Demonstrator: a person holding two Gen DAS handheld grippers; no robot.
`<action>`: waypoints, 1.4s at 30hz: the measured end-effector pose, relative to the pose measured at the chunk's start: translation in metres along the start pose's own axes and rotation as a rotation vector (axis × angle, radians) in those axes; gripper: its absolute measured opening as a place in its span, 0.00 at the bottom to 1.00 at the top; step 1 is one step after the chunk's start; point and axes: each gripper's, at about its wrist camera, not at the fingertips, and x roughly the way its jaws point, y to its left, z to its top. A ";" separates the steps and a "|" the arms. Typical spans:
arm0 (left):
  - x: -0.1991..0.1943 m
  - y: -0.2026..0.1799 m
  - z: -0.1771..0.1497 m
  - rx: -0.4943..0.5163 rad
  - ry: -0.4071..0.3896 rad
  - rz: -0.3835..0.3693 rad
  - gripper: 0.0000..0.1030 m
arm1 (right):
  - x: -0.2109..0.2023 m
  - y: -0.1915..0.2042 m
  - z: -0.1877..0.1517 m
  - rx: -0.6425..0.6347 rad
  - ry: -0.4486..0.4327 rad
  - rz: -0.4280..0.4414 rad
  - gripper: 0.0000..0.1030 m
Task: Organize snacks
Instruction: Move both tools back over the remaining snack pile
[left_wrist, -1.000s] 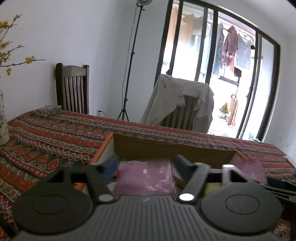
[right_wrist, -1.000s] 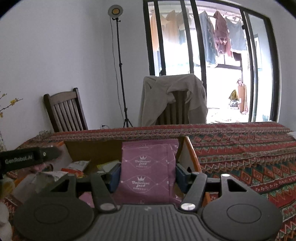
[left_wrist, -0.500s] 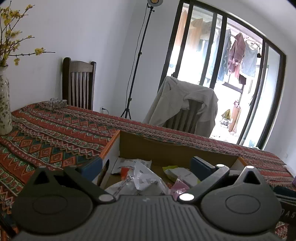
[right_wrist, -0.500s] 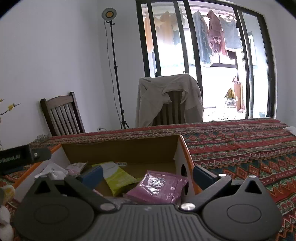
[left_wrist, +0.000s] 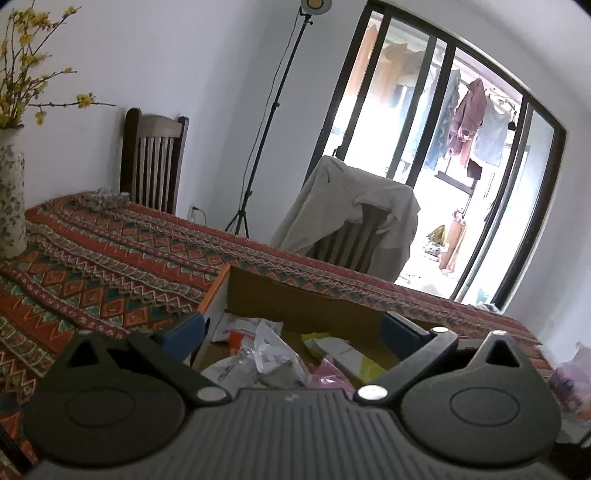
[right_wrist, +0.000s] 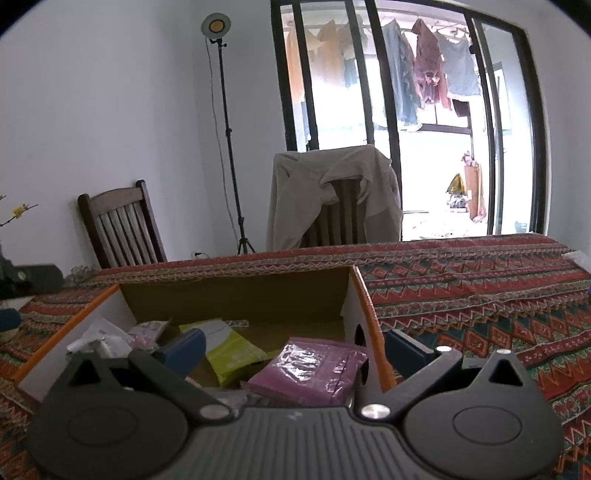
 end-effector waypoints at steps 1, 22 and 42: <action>-0.005 0.001 0.002 -0.006 0.003 -0.003 1.00 | -0.003 0.002 0.002 -0.008 0.000 -0.005 1.00; -0.104 0.065 -0.059 0.068 0.074 0.068 1.00 | -0.114 0.022 -0.042 -0.063 0.045 0.021 1.00; -0.154 0.089 -0.117 0.115 0.140 0.069 1.00 | -0.151 0.053 -0.107 -0.067 0.181 0.104 1.00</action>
